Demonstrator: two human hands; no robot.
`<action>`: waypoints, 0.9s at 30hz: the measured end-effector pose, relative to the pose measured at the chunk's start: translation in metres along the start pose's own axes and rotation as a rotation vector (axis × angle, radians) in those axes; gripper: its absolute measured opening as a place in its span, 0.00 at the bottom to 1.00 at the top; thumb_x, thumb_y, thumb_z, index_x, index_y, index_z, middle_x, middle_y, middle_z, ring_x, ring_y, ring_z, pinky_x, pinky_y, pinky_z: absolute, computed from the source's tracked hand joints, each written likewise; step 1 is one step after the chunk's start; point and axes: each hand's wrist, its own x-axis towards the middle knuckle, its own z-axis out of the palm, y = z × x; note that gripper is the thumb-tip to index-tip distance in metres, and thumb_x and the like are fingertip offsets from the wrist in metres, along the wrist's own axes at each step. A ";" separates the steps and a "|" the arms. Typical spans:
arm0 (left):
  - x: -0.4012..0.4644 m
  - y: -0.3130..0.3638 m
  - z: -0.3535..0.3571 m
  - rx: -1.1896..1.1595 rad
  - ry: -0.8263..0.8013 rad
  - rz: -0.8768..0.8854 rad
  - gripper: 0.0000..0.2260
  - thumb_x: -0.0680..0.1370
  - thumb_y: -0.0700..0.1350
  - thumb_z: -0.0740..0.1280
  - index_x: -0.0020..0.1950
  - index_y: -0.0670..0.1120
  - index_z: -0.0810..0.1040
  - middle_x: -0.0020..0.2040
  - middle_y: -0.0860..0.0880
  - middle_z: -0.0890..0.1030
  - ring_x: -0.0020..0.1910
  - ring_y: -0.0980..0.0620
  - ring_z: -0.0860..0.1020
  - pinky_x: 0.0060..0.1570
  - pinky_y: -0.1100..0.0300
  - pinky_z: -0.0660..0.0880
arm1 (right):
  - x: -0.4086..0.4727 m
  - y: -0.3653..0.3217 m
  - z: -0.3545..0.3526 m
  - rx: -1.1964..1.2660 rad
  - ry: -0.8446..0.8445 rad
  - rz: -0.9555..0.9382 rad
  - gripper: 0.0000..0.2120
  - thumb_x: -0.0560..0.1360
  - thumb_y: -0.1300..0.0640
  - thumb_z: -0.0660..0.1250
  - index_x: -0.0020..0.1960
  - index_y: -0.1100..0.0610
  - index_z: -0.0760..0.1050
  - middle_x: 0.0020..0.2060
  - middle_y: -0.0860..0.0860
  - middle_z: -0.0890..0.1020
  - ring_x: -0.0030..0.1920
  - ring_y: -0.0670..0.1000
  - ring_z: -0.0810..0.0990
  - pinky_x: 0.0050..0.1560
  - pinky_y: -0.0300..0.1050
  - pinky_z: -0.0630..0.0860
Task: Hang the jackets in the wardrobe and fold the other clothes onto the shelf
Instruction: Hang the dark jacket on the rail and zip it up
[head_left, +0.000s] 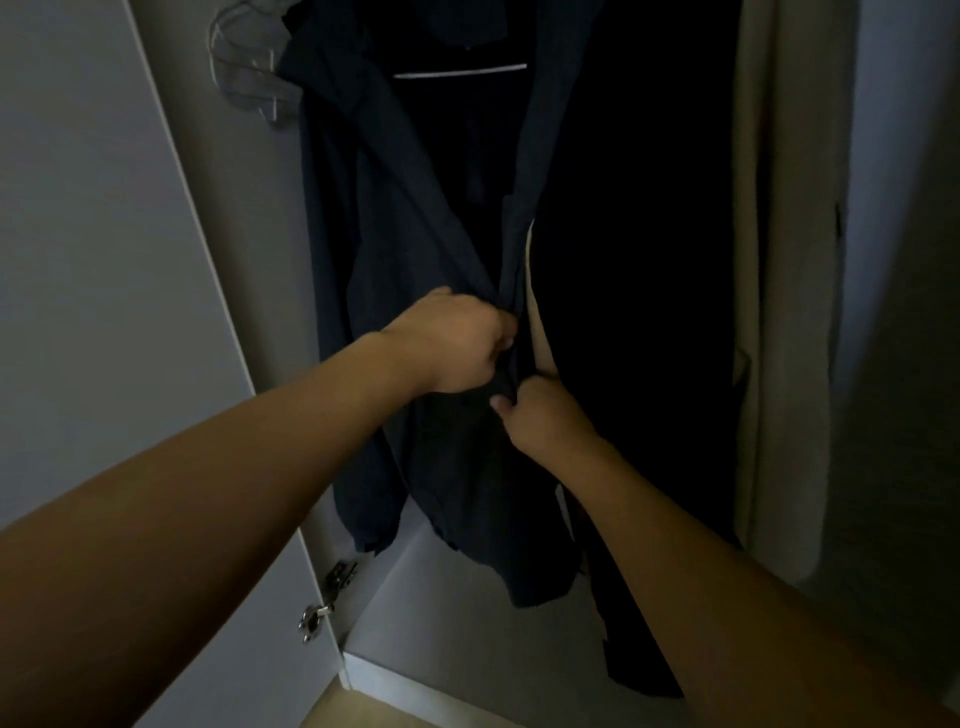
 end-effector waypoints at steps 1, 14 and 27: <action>0.003 -0.004 -0.003 0.085 0.002 0.010 0.03 0.77 0.45 0.61 0.44 0.53 0.69 0.41 0.52 0.73 0.44 0.50 0.72 0.51 0.55 0.64 | 0.002 -0.002 0.001 -0.001 0.023 0.000 0.20 0.80 0.48 0.60 0.57 0.65 0.75 0.54 0.61 0.78 0.53 0.60 0.79 0.51 0.48 0.77; 0.099 -0.062 -0.078 0.235 0.239 -0.160 0.08 0.75 0.47 0.62 0.52 0.49 0.74 0.51 0.44 0.81 0.52 0.42 0.77 0.54 0.50 0.64 | 0.072 -0.041 -0.052 0.118 0.039 -0.023 0.23 0.77 0.47 0.64 0.63 0.64 0.73 0.60 0.60 0.78 0.60 0.60 0.77 0.56 0.45 0.73; 0.162 -0.133 -0.168 0.350 0.323 -0.166 0.07 0.76 0.47 0.61 0.52 0.49 0.75 0.53 0.45 0.80 0.54 0.42 0.76 0.59 0.49 0.63 | 0.141 -0.108 -0.114 0.122 -0.203 0.114 0.16 0.77 0.51 0.62 0.58 0.61 0.74 0.55 0.60 0.78 0.49 0.62 0.80 0.42 0.52 0.81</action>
